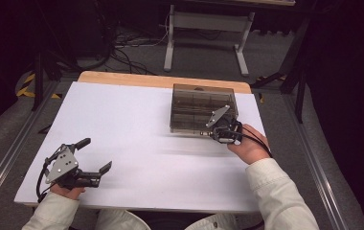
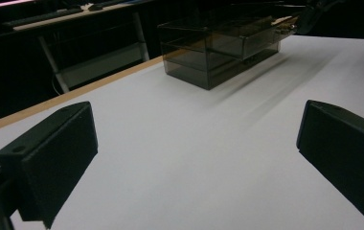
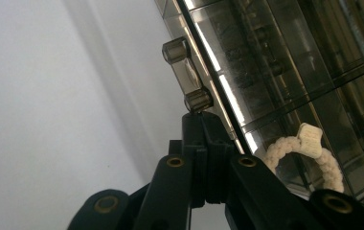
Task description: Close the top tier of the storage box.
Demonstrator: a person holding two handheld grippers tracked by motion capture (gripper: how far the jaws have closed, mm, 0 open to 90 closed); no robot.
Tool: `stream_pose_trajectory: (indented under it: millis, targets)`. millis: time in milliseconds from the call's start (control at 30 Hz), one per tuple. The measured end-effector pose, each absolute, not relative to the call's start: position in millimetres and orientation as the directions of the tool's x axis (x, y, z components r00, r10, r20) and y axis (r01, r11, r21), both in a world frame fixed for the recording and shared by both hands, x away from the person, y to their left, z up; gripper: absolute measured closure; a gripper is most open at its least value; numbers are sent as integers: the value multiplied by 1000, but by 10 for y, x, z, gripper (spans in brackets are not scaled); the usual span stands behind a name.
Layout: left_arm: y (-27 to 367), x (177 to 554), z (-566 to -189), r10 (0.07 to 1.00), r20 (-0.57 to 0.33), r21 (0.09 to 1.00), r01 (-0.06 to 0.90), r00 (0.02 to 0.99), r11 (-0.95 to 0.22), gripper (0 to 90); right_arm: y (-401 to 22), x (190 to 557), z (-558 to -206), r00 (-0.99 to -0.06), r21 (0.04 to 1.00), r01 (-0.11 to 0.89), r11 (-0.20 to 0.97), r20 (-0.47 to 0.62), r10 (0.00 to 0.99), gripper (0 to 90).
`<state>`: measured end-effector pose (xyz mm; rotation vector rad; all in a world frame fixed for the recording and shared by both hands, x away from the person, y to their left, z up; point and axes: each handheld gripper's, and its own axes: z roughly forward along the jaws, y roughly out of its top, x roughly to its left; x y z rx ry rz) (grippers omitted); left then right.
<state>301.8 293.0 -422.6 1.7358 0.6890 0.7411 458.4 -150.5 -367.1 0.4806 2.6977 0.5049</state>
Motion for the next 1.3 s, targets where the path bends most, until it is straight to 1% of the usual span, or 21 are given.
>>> stream_pose_trajectory:
  millis: [167, 600, 1100, 1300]
  targets:
    - [2933, 3016, -4228, 758, 138, 964, 91, 637, -251, 12, -1491, 4625, -3664, -867, 416, 268, 869, -289, 405, 900]
    - [2934, 3015, -4226, 758, 140, 963, 90, 637, -253, 12, -1514, 4757, -3663, -813, 473, 317, 822, -310, 492, 900]
    - [2935, 3016, -4226, 759, 140, 964, 89, 636, -252, 12, -1524, 4867, -3692, -786, 500, 335, 799, -320, 530, 900]
    - [2936, 3015, -4227, 759, 139, 964, 89, 636, -252, 12, -1514, 4904, -3712, -760, 520, 349, 779, -329, 560, 900]
